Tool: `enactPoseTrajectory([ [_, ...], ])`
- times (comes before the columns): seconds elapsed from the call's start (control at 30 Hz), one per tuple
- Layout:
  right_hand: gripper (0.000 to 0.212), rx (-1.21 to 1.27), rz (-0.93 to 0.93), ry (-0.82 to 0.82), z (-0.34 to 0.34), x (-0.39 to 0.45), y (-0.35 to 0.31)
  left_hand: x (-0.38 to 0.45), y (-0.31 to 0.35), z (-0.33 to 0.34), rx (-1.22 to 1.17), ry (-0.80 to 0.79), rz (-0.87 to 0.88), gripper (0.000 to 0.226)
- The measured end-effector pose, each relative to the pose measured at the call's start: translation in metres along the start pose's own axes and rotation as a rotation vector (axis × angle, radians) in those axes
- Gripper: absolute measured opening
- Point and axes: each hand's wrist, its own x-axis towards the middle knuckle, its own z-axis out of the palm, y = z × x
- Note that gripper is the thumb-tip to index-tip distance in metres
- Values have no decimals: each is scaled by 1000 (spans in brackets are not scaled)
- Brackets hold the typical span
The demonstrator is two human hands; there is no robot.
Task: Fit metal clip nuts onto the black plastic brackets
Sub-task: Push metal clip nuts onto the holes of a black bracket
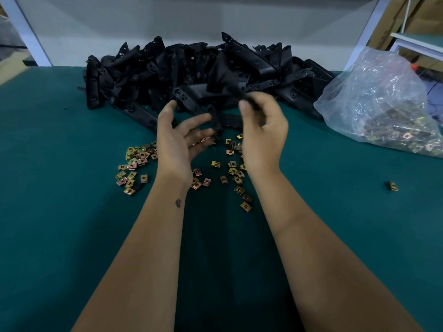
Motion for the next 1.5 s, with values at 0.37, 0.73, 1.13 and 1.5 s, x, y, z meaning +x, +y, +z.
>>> enactPoseTrajectory([
  [0.37,18,405,542,-293,10,-7,-13,-1,-6,7,132,-188,-34,26],
  [0.73,23,195,460,-533,13,-11,-11,3,-3,2,-178,-111,-137,22],
  [1.13,8,-750,65,-961,-4,2,-2,16,4,-17,-287,189,-125,4],
  [1.5,18,-611,63,-1032,7,-9,-7,17,1,-13,-192,150,-146,7],
])
